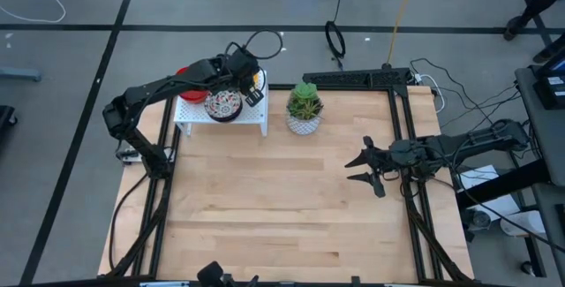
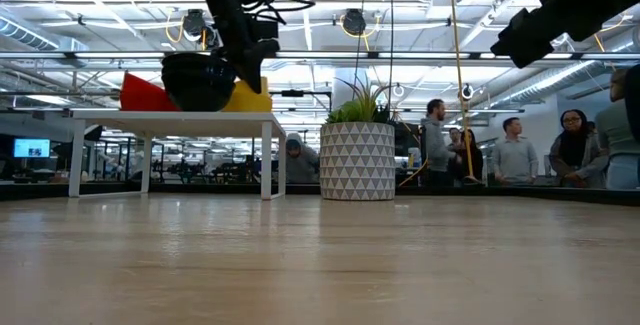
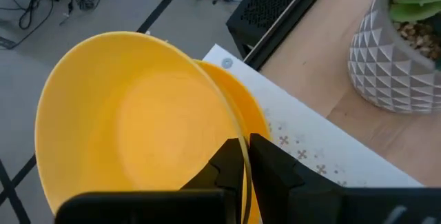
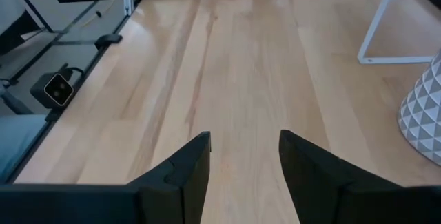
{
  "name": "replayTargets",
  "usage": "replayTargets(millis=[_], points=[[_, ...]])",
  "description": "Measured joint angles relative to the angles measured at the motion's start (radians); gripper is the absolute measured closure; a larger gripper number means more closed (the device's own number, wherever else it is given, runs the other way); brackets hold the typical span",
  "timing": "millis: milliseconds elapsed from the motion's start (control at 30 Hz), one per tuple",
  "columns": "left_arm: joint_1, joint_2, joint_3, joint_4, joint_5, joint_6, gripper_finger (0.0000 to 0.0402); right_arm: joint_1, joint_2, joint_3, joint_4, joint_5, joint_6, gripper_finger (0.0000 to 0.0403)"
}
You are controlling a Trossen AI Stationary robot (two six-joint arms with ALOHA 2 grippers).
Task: Pick & Place Mini bowls
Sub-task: Stack the yellow bowl on the yellow bowls on the shelf
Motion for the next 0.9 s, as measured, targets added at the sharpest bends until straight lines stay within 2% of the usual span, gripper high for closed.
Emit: replayTargets(millis=[900], points=[[-0.002, 0.0, 0.0, -0.037, 0.0, -0.037, 0.0376, 0.0, 0.0, -0.002, 0.008, 0.0, 0.0, 0.0243]])
